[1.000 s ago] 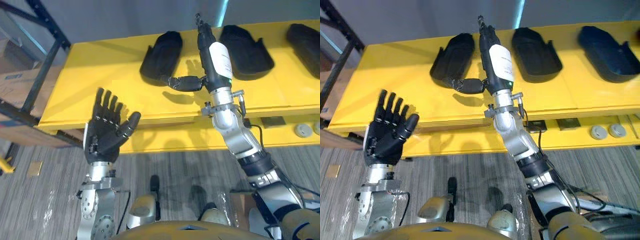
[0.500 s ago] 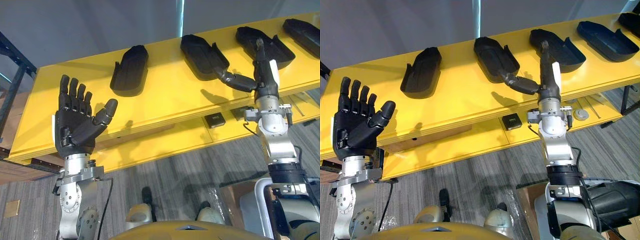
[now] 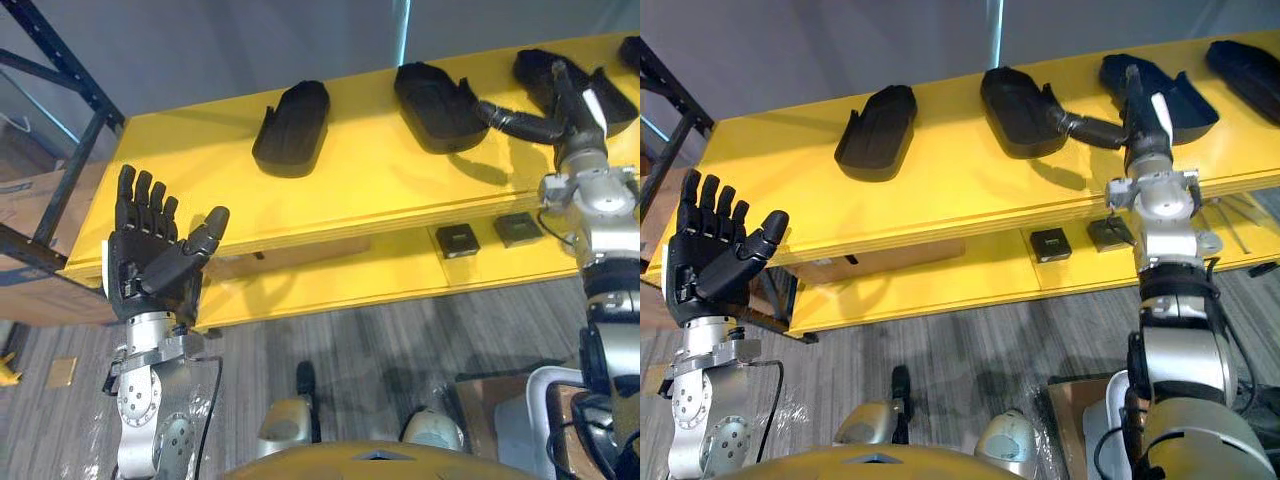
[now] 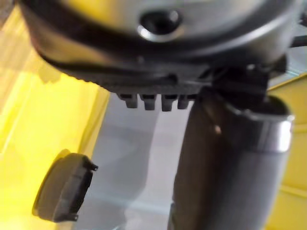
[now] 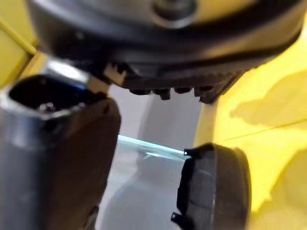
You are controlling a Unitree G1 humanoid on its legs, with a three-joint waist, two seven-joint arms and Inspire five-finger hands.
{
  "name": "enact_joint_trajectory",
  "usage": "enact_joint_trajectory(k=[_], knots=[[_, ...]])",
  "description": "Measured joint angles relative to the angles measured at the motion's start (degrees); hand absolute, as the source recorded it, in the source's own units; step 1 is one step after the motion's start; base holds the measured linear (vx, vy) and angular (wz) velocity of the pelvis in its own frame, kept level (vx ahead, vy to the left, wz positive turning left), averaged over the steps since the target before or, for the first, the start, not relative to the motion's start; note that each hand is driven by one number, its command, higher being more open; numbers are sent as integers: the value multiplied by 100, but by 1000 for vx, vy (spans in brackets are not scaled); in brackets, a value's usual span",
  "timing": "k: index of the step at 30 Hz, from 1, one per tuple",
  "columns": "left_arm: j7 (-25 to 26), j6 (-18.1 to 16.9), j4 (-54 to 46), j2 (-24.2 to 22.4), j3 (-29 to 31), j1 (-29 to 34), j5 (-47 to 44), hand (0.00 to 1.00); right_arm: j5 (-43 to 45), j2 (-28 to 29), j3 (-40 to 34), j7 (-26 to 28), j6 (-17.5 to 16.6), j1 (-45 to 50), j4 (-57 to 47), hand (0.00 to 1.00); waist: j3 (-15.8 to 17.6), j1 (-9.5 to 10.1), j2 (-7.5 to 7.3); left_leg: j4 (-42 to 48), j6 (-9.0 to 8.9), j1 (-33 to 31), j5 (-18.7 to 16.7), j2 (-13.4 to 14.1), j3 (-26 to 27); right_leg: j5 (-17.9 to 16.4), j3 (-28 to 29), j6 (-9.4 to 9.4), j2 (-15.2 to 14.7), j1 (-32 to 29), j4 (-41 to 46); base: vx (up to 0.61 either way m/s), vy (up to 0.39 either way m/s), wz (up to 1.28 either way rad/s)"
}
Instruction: Walk over and take three plastic housings, then place them on the shelf
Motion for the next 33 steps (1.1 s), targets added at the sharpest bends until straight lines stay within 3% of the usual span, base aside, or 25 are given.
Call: enact_joint_trajectory(k=[13, 26, 33], knots=[[-153, -34, 120, -2, 170, -184, -179, 100, 340, 0, 291, 1170, 48, -734, 904, 100, 370, 76, -26, 22, 6, -88, 131, -143, 9, -479, 155, -26, -346, -440, 877, 22, -59, 2], [-161, -34, 417, -2, -65, -211, -219, 100, 648, -3, 296, 1534, 62, -988, 1094, 100, 471, 91, 31, 48, -26, -81, 115, -133, 50, -547, 221, -51, -379, -515, 975, -6, -9, -2], [-172, -33, 411, -1, -58, -213, -215, 100, 785, -3, -60, 1581, 142, -297, 594, 100, 471, 67, 24, -3, -30, 79, 80, -118, -9, -437, 14, 36, -310, -119, 633, 18, 11, 7]])
